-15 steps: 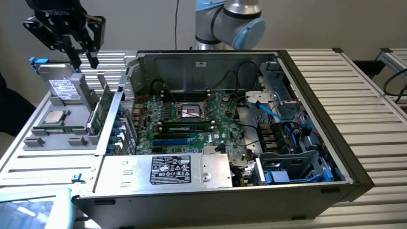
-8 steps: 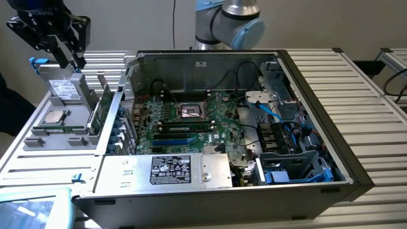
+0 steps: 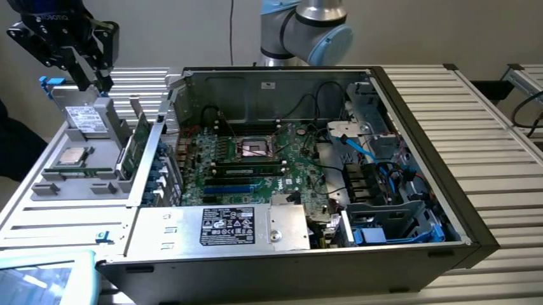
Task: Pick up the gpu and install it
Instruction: 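Pick up the gpu and move the gpu toward the slot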
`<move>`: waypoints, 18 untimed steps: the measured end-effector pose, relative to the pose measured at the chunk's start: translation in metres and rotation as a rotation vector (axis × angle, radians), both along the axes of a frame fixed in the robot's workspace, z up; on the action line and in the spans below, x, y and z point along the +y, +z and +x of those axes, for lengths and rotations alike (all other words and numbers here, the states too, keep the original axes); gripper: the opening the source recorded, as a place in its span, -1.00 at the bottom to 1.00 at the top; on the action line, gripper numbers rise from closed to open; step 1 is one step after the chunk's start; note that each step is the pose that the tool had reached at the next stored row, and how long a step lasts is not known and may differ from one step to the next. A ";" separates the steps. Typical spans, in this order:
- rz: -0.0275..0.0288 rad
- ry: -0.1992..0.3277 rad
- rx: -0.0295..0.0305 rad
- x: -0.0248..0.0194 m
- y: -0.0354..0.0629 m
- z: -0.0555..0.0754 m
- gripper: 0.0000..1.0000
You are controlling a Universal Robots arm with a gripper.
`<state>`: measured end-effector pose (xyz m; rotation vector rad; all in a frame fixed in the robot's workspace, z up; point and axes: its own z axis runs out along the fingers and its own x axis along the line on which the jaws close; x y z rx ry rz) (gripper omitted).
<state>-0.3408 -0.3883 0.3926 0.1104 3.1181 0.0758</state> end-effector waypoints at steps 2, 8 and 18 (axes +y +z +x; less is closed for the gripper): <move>0.0000 0.000 0.0000 0.0000 0.0000 0.000 -0.12; -0.0021 0.000 -0.0001 0.0000 -0.0015 -0.001 -0.12; -0.0020 0.000 -0.0001 0.0005 -0.0196 -0.017 -0.12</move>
